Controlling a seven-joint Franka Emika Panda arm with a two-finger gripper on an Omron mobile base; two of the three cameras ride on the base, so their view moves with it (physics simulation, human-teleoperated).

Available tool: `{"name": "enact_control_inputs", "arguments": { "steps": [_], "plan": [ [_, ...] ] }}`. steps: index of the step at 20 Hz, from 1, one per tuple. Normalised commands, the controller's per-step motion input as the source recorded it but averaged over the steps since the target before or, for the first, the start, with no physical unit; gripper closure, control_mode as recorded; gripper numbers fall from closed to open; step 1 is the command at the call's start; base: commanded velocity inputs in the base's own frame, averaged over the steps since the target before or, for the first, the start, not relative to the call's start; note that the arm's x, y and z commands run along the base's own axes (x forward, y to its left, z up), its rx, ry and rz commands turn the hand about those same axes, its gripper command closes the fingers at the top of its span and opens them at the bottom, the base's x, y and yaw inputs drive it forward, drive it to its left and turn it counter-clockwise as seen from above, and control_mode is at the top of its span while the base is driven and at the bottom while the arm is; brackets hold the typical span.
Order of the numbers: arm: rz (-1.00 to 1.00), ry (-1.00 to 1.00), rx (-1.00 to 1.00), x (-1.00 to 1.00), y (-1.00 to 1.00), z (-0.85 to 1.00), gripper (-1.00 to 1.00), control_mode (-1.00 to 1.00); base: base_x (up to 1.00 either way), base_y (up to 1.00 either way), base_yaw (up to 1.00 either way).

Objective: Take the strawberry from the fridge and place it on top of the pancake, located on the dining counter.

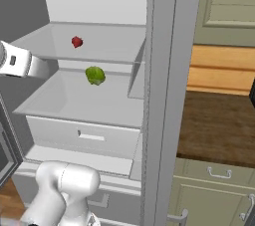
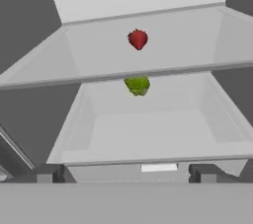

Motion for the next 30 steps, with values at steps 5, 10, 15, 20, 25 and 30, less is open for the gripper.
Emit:
{"name": "enact_control_inputs", "arguments": {
  "steps": [5, 10, 15, 20, 25, 30],
  "plan": [
    [0.00, 0.03, 0.00, 0.74, -0.20, 0.17, -1.00, -1.00, 0.00, 0.00, 0.00],
    [0.00, 0.01, 0.00, 0.67, -0.28, -0.13, -1.00, -1.00, 0.00, 0.00, 0.00],
    [0.00, 0.07, 0.00, 0.77, -0.04, -0.33, -1.00, -1.00, 0.00, 0.00, 0.00],
    [0.00, 0.12, 0.00, 0.79, 0.00, -0.34, -1.00, -1.00, 0.00, 0.00, 0.00],
    [0.00, 0.03, 0.00, 0.59, -0.01, -0.13, -1.00, -1.00, 0.00, 0.00, 0.00],
    [0.00, 0.00, 0.00, 0.43, 0.00, -0.01, -1.00, -1.00, 0.00, 0.00, 0.00]
  ]
}}
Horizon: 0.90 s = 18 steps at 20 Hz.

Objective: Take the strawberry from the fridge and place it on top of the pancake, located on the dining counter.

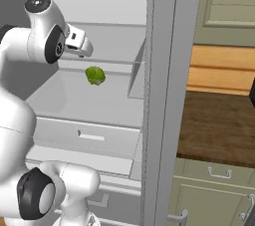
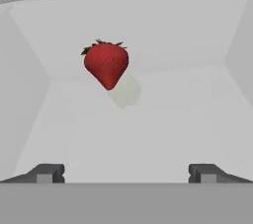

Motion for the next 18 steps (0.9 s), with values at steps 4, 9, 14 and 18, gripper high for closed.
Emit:
{"name": "enact_control_inputs", "arguments": {
  "steps": [4, 9, 14, 18],
  "plan": [
    [0.00, 0.00, 0.00, 0.56, 0.00, -0.11, -1.00, -1.00, 0.00, 0.00, 0.00],
    [0.00, 0.00, 0.00, 0.62, 0.00, -0.16, -1.00, -1.00, 0.00, 0.00, 0.00],
    [0.00, 0.00, 0.00, 0.64, 0.00, -0.32, -1.00, -1.00, 0.00, 0.00, 0.00],
    [0.00, 0.00, 0.00, 0.43, 0.05, -0.32, -1.00, -1.00, 0.00, 0.00, 0.00]
  ]
}}
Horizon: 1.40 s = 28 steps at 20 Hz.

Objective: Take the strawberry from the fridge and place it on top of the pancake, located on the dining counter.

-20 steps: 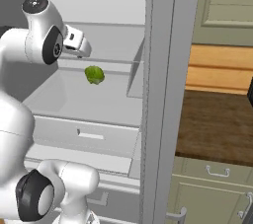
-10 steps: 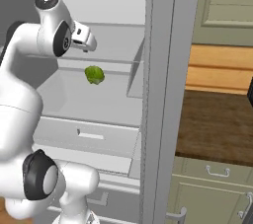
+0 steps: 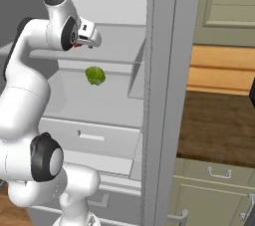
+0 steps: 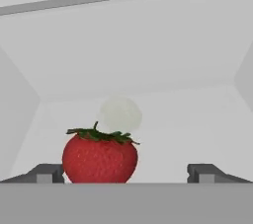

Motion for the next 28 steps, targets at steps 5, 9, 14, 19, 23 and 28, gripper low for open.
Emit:
{"name": "enact_control_inputs", "arguments": {
  "steps": [5, 9, 14, 19, 23, 28],
  "plan": [
    [0.00, 0.00, 0.00, 0.28, 0.09, -0.34, -1.00, -1.00, 0.00, 0.00, 0.00],
    [0.00, 0.00, 0.00, 0.07, 0.07, -0.24, -1.00, -1.00, 0.00, 0.00, 0.00],
    [0.00, 0.00, -0.01, 0.05, 0.15, -0.25, -1.00, -1.00, 0.00, 0.00, 0.00],
    [0.00, 0.00, -0.02, 0.07, 0.23, -0.31, 1.00, -1.00, 0.00, 0.00, 0.00],
    [0.00, 0.00, -0.02, 0.04, 0.30, -0.25, 1.00, -1.00, 0.00, 0.00, 0.00],
    [0.00, -0.06, 0.00, -0.21, 0.03, 0.02, 1.00, -1.00, 0.00, 0.00, 0.00]
  ]
}}
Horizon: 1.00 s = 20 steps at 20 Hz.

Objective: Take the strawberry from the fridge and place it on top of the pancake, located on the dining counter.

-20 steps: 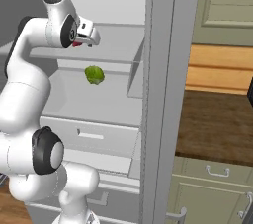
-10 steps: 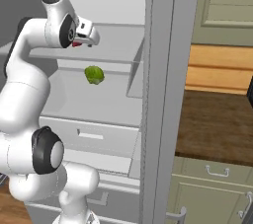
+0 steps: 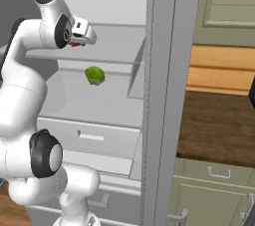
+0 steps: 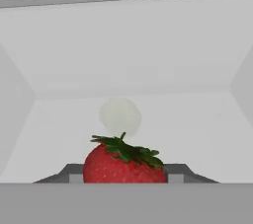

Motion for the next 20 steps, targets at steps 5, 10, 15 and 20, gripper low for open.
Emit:
{"name": "enact_control_inputs", "arguments": {
  "steps": [5, 10, 15, 20],
  "plan": [
    [0.00, -0.10, 0.00, -0.78, 0.00, 0.08, 1.00, -1.00, 0.00, 0.00, 0.00],
    [0.00, -0.15, -0.01, -0.95, 0.00, 0.03, 1.00, -1.00, 0.00, 0.00, 0.00],
    [0.00, -0.07, 0.00, -1.00, -0.07, 0.12, 1.00, -1.00, 0.00, 0.00, 0.00],
    [0.00, -0.04, 0.00, -1.00, -0.16, 0.03, 1.00, -1.00, 0.00, 0.00, 0.00]
  ]
}}
